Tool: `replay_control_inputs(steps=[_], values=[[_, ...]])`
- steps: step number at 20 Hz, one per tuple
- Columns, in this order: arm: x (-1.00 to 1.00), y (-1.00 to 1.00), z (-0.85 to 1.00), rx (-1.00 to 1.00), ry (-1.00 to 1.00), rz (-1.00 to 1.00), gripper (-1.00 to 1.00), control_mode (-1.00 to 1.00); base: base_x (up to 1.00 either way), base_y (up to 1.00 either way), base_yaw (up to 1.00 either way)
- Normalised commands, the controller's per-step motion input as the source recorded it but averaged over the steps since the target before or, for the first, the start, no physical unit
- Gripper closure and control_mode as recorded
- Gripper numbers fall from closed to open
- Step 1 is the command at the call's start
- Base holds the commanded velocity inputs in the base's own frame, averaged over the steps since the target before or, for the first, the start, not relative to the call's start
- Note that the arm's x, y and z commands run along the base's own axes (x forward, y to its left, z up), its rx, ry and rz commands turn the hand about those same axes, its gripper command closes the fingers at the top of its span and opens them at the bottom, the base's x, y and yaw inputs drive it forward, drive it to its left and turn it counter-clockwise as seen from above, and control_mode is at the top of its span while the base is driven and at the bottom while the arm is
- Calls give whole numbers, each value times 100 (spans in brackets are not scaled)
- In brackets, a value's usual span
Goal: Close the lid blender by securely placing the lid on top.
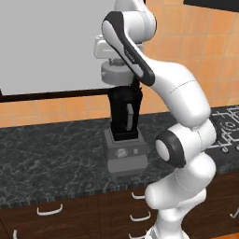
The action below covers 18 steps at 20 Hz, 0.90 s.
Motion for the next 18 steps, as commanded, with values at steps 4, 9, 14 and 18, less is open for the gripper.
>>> replay_control_inputs(steps=[4,9,14,18], values=[[9,0,-30,-10,-1,14,100,-100,0,0,0],[13,0,-40,-14,-7,14,100,-100,0,0,0],[21,-7,-9,-4,-15,8,100,-100,0,0,0],[25,-2,-24,0,-11,9,100,-100,0,0,0]])
